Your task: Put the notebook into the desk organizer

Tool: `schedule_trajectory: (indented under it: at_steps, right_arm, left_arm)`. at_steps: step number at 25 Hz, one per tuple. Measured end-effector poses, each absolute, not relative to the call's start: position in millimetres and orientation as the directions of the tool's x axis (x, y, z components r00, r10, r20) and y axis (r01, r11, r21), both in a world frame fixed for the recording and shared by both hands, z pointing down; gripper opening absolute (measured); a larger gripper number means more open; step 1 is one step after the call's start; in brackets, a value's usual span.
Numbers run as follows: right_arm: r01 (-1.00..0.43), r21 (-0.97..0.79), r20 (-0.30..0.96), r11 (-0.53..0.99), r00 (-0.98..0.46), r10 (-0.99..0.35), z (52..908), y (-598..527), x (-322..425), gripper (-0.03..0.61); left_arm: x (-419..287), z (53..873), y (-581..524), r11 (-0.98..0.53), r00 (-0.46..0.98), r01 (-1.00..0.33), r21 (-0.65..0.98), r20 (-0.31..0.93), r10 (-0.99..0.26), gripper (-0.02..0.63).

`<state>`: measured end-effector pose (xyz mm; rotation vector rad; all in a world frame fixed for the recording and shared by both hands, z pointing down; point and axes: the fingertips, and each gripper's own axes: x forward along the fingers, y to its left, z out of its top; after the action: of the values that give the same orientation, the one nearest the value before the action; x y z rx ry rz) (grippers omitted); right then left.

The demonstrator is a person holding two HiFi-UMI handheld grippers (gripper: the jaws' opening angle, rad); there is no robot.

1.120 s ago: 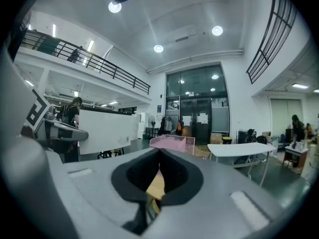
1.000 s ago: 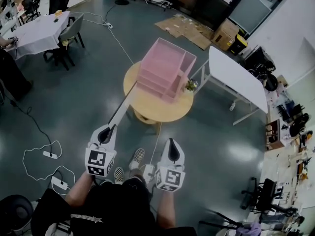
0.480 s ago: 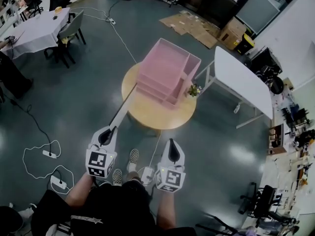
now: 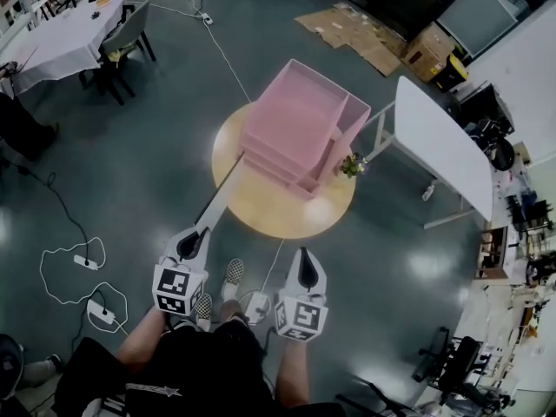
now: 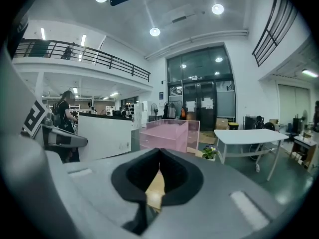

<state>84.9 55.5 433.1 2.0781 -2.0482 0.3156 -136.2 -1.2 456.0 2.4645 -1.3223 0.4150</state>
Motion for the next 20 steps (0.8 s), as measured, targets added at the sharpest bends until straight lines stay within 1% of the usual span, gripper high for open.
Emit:
schedule_trajectory:
  at_steps: [11, 16, 20]
  right_arm:
    - [-0.999, -0.028, 0.386, -0.030, 0.017, -0.922, 481.6, 32.8, 109.6, 0.006]
    - [-0.999, -0.033, 0.409, -0.036, 0.019, -0.912, 495.9, 28.2, 116.9, 0.006]
    - [-0.998, -0.039, 0.423, -0.040, 0.020, -0.906, 504.1, 26.3, 118.8, 0.006]
  left_arm:
    - [-117.5, 516.7, -24.4, -0.452, 0.567, -0.823, 0.344, 0.472, -0.675, 0.017]
    - [-106.9, 543.7, -28.7, -0.377, 0.613, -0.778, 0.502, 0.479, -0.628, 0.017]
    - [-99.0, 563.5, -30.8, -0.295, 0.656, -0.714, 0.635, 0.459, -0.598, 0.017]
